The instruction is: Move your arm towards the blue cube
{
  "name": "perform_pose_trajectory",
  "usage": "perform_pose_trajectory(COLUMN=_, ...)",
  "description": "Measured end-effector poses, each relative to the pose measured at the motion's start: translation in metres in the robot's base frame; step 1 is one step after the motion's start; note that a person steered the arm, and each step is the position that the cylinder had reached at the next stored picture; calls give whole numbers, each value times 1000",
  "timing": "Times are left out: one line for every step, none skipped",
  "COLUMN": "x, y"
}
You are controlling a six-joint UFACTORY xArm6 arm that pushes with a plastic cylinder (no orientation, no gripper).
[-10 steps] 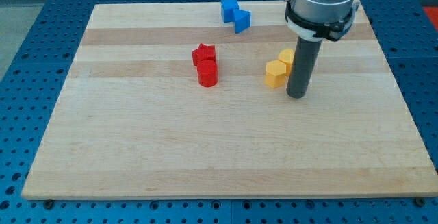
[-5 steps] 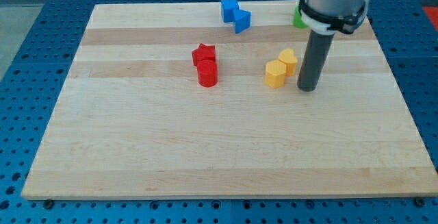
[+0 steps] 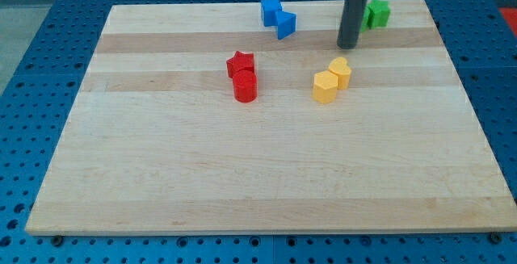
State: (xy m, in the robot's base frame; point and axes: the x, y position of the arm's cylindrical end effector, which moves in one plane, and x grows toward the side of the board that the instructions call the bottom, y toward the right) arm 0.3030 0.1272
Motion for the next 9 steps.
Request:
perform_pose_trajectory(x=-1, y=0)
perform_pose_trajectory(x=-14, y=-3)
perform_pose_trajectory(x=-34, y=-4)
perform_pose_trajectory(x=-45, y=-5)
perform_pose_trajectory(x=-45, y=-5)
perform_pose_trajectory(x=-43, y=-16)
perform_pose_trajectory(x=-43, y=-40)
perform_pose_trajectory(x=-43, y=-56)
perform_pose_trajectory(x=-55, y=-56)
